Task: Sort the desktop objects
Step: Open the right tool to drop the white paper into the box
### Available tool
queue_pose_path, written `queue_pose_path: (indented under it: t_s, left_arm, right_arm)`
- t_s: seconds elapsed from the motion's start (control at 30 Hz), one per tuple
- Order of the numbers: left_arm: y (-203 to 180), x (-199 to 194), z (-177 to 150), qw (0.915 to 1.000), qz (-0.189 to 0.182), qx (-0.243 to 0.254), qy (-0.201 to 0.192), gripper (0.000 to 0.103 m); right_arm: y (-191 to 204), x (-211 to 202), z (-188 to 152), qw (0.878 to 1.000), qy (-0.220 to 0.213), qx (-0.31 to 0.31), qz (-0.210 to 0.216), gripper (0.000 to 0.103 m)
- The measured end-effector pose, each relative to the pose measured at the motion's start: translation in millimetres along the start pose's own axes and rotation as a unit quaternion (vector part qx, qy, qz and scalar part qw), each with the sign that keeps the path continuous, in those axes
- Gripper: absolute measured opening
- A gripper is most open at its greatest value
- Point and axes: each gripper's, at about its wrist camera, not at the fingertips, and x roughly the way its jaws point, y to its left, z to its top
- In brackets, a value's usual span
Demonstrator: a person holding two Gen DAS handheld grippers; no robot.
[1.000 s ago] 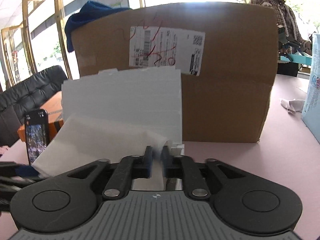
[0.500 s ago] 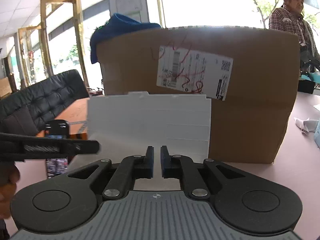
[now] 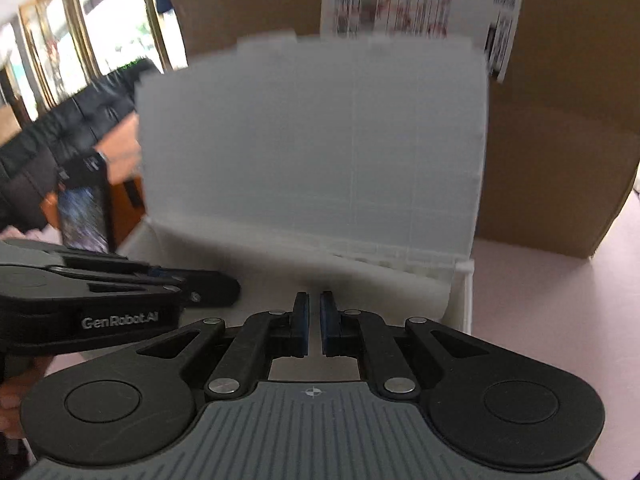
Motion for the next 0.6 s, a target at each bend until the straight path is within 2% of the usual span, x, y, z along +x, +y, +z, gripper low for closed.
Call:
queue_pose_path:
  t_s: [0.13, 0.27, 0.33, 0.43, 0.5, 0.6]
  left_arm:
    - [-3, 4, -3, 0.9998, 0.003, 0.013, 0.014, 0.005]
    - [-1, -7, -2, 0.9999, -0.001, 0.015, 0.005, 0.008]
    - [5, -24, 1, 0.9997, -0.015, 0.007, -0.019, 0.023]
    - [13, -48, 4, 0.9982, -0.028, -0.002, -0.054, 0.043]
    - [16, -63, 5, 0.9966, -0.031, -0.005, -0.076, 0.047]
    - [24, -80, 8, 0.9945, -0.038, -0.013, -0.097, 0.049]
  right_arm:
    - [4, 13, 2, 0.999, 0.038, -0.015, -0.018, 0.006]
    - [2, 2, 5, 1.0, 0.025, -0.014, 0.0, 0.008]
    - [1, -11, 7, 1.0, 0.007, -0.013, 0.016, 0.022]
    - [1, -33, 12, 0.999, -0.027, -0.02, 0.039, 0.037]
    - [7, -47, 16, 0.997, -0.056, -0.039, 0.044, 0.04]
    - [22, -58, 20, 0.991, -0.092, -0.084, 0.05, 0.04]
